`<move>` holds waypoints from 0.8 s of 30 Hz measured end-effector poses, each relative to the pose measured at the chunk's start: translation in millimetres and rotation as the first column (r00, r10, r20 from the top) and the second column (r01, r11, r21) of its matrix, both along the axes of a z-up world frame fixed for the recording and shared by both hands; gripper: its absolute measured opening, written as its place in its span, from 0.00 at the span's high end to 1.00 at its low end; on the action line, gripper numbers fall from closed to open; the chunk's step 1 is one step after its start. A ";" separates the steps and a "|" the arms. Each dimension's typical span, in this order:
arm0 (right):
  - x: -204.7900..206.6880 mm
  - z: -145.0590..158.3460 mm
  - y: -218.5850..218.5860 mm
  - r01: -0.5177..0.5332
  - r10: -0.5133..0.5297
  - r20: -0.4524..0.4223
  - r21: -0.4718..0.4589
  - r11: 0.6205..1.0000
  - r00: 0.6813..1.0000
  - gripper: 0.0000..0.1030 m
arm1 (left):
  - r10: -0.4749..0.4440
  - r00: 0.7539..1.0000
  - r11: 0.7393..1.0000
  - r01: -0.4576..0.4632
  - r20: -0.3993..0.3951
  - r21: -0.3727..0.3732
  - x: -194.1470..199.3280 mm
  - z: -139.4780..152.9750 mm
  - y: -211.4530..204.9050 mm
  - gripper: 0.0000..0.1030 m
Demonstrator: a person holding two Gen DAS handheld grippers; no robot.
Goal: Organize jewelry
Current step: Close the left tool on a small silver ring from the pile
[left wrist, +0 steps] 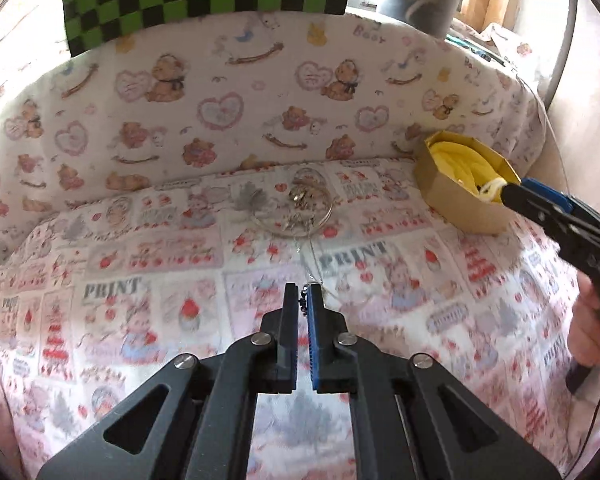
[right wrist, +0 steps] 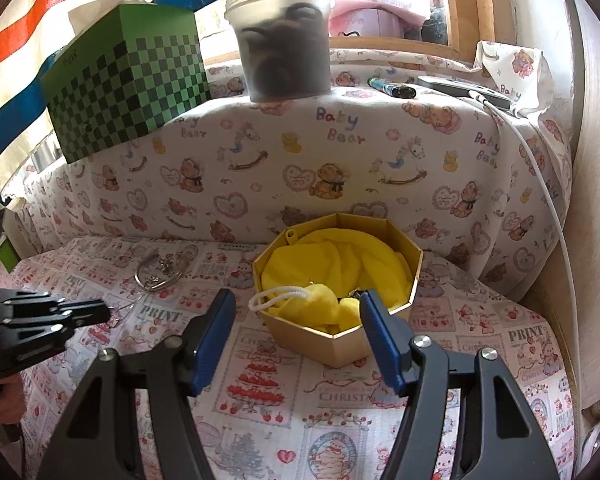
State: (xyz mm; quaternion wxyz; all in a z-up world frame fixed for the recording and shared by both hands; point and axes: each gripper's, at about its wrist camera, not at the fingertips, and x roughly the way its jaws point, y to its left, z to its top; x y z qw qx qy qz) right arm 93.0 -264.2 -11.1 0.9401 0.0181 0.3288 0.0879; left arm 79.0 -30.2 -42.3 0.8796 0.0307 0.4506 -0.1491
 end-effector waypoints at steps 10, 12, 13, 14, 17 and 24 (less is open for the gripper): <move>1.3 -0.8 0.2 -0.001 0.001 -0.009 -0.007 1.000 1.000 0.40 | 0.003 1.000 1.000 -0.002 -0.012 0.006 -24.8 -1.0 13.4 0.97; 1.1 -1.0 0.6 0.000 0.000 -0.011 -0.009 1.000 1.000 0.40 | 0.011 1.000 1.000 -0.011 -0.007 0.002 -31.4 1.0 16.3 0.97; 1.3 -1.2 0.8 -0.001 0.001 -0.014 -0.009 1.000 1.000 0.40 | 0.015 1.000 1.000 -0.015 -0.006 -0.002 -32.8 0.8 16.3 0.97; 1.2 -1.4 1.0 0.000 0.000 -0.015 -0.009 1.000 1.000 0.40 | 0.022 1.000 1.000 -0.022 -0.009 -0.002 -34.7 1.0 17.8 0.97; 1.1 -1.5 1.3 0.002 -0.002 -0.016 -0.011 1.000 1.000 0.40 | 0.044 0.999 0.999 -0.044 -0.005 -0.003 -39.1 2.8 22.7 0.97; 0.4 -0.8 1.2 0.008 -0.008 -0.015 -0.007 1.000 1.000 0.40 | 0.070 0.997 0.998 -0.070 -0.021 -0.003 -33.9 -1.9 30.3 0.96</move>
